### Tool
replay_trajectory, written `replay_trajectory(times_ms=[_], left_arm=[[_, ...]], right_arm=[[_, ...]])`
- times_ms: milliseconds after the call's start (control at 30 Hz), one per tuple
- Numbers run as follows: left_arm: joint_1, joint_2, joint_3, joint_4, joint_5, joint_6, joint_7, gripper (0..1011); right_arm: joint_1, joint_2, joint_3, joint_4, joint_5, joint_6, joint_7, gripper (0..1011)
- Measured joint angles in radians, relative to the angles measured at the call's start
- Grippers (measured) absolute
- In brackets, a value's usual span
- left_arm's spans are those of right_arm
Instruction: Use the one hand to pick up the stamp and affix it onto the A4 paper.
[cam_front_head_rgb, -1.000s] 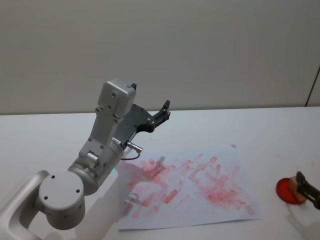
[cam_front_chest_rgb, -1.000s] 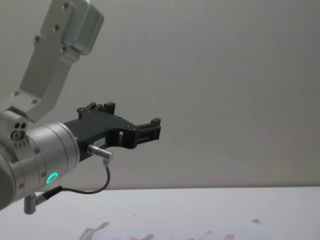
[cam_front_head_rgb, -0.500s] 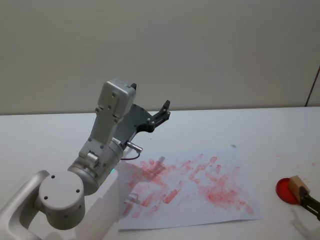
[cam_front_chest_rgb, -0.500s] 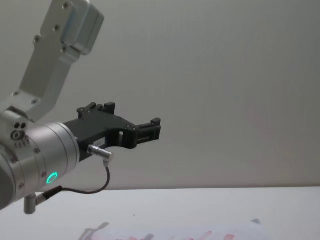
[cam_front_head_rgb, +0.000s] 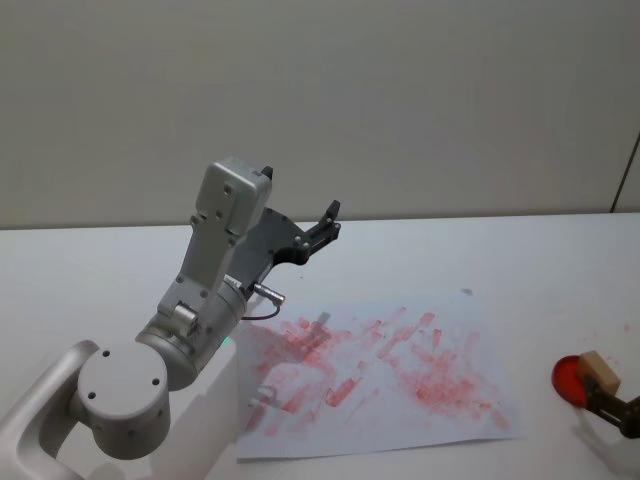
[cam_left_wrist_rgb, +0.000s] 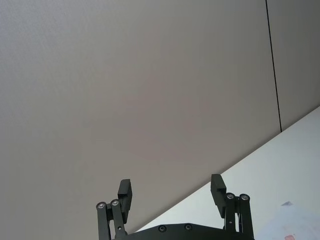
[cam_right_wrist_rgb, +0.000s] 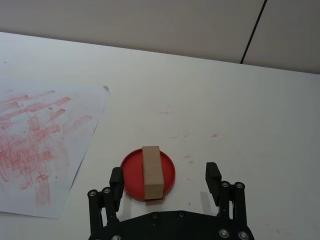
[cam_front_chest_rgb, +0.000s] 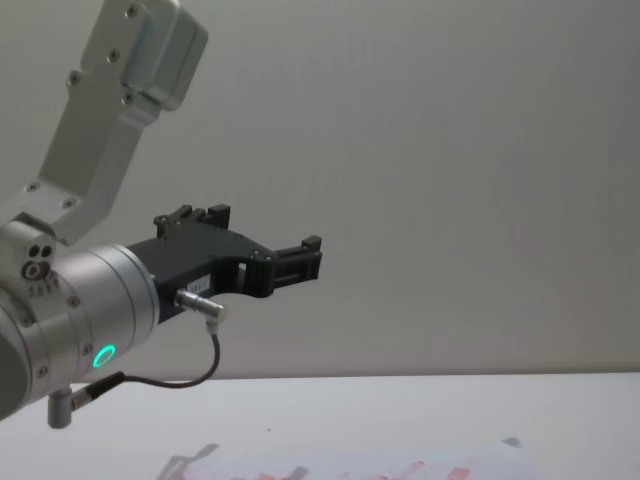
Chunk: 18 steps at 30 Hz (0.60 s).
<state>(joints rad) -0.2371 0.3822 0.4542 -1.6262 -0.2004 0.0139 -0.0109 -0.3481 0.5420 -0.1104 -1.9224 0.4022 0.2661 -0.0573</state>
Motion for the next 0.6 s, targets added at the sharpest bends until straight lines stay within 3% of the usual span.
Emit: replay_trajectory(times_ms=[400,600], left_arm=[[0.0,0.0,0.0,0.0,0.0,0.0,0.0,1001],[0.0,0.0,0.0,0.0,0.0,0.0,0.0,1001]], right_arm=[[0.09,-0.041,-0.024,0.079,-0.042,0.043,0.075,994],[0.113,-0.052,-0.03,0.098,-0.053,0.052,0.093,865]])
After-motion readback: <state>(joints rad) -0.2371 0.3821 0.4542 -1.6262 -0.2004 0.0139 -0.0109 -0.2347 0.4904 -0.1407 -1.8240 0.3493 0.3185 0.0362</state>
